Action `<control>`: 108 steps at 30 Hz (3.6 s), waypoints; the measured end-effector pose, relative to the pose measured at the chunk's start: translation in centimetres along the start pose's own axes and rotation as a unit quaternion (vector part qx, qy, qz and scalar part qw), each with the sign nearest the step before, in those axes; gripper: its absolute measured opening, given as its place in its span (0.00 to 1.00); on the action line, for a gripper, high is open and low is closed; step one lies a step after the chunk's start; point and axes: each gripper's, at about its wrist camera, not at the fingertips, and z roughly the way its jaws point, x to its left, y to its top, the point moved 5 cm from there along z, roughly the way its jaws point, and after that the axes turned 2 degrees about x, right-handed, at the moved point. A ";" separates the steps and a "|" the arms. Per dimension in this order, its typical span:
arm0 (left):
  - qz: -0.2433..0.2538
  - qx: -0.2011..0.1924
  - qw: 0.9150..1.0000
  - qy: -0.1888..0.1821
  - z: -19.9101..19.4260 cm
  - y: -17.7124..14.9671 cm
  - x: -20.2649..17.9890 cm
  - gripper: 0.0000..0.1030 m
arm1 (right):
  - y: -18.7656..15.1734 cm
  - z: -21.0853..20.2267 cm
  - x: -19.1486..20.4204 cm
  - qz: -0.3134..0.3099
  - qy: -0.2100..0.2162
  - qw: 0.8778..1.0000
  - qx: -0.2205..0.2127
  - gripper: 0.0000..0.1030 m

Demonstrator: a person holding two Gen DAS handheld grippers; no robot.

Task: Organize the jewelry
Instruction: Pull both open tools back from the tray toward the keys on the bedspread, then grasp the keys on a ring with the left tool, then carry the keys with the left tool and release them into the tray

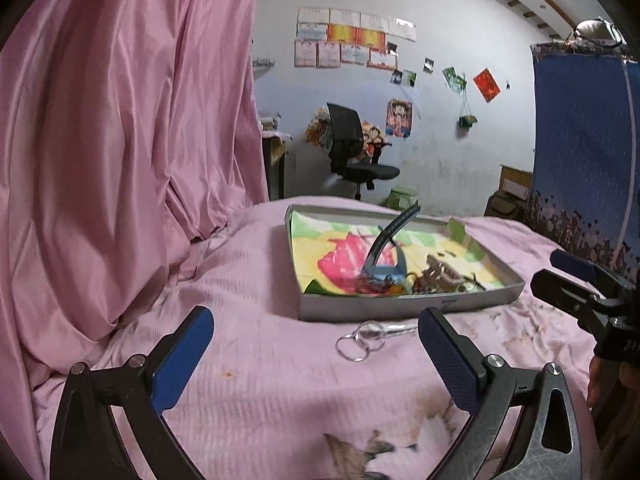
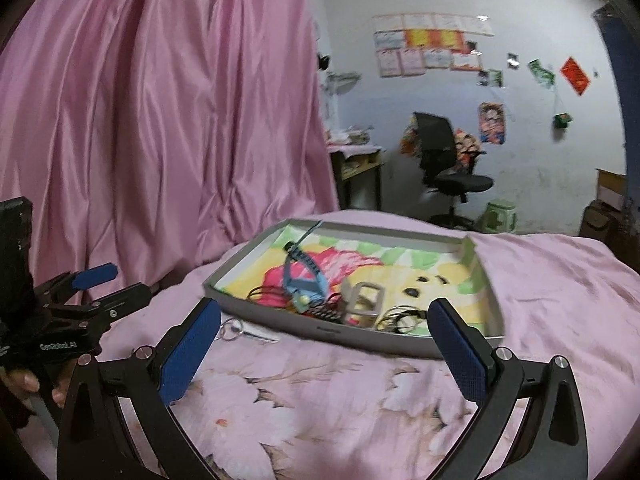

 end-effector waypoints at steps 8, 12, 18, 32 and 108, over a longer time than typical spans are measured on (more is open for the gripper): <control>-0.016 0.048 0.998 -0.030 2.2 -0.7 0.9 0.99 | -1.0 3.8 1.0 -0.014 0.040 0.997 0.070 0.73; -0.014 0.066 0.997 -0.042 3.3 -0.9 0.6 0.91 | -2.1 5.7 1.3 -0.017 0.065 0.992 0.111 0.66; -0.024 0.111 0.991 -0.068 5.4 -1.5 0.5 0.68 | -3.2 8.7 2.1 -0.030 0.094 0.980 0.172 0.51; -0.038 0.191 0.973 -0.126 9.4 -2.8 -0.1 0.39 | -4.2 12.3 3.7 -0.053 0.158 0.962 0.218 0.32; -0.033 0.129 0.988 -0.084 11.0 5.9 -10.2 0.04 | -1.2 6.3 -8.6 0.106 0.032 0.992 0.052 0.02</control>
